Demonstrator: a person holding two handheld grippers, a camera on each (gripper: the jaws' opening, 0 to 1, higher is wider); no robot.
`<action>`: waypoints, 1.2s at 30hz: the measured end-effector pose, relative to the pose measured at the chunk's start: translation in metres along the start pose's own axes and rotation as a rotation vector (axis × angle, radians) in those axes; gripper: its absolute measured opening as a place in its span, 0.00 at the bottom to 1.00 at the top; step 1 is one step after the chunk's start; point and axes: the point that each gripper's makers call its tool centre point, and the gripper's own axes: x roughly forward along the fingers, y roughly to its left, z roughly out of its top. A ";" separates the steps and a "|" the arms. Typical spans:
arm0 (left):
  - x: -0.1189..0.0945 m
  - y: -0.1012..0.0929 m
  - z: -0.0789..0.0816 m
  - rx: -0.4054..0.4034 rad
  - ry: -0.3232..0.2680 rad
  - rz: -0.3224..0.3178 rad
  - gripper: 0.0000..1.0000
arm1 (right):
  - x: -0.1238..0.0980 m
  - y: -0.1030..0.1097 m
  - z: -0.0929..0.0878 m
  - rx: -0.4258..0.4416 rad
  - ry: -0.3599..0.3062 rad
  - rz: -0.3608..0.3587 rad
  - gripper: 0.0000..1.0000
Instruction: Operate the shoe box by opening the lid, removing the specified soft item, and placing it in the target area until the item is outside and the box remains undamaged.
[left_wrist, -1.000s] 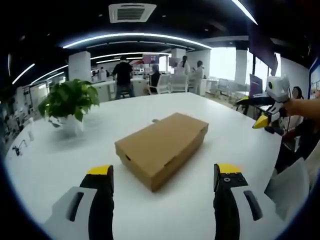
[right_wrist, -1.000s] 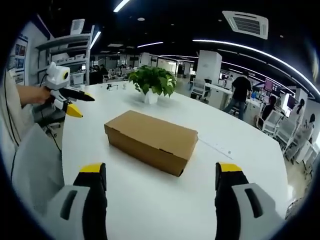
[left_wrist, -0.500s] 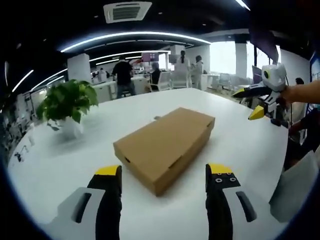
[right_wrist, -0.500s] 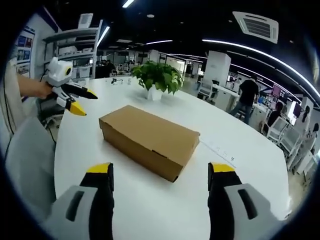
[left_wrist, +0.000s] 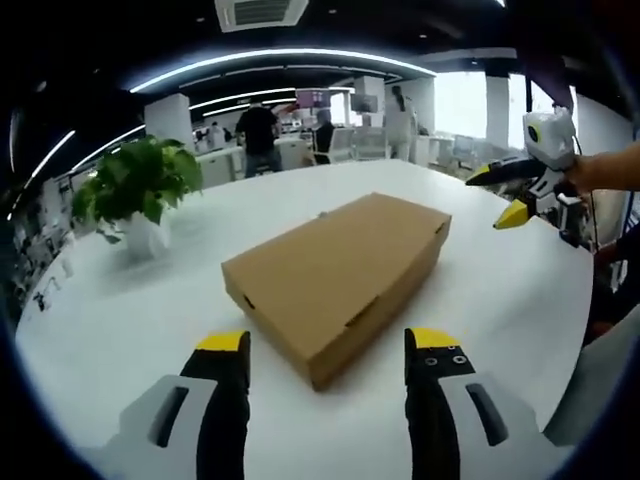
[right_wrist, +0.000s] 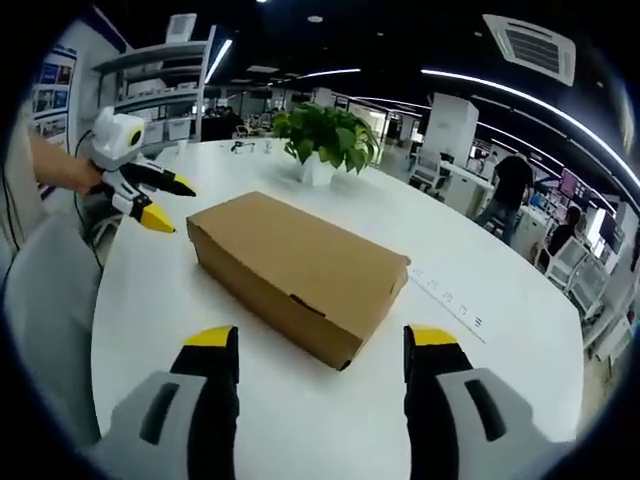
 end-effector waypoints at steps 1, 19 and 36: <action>0.002 0.000 -0.001 -0.006 0.004 0.002 0.61 | 0.004 -0.002 -0.001 -0.002 0.003 0.003 0.61; 0.032 0.005 -0.014 -0.084 0.047 0.052 0.52 | 0.050 -0.023 -0.020 0.030 0.057 0.031 0.50; 0.037 0.005 -0.016 -0.088 0.052 0.064 0.49 | 0.072 -0.019 -0.034 0.024 0.099 0.095 0.44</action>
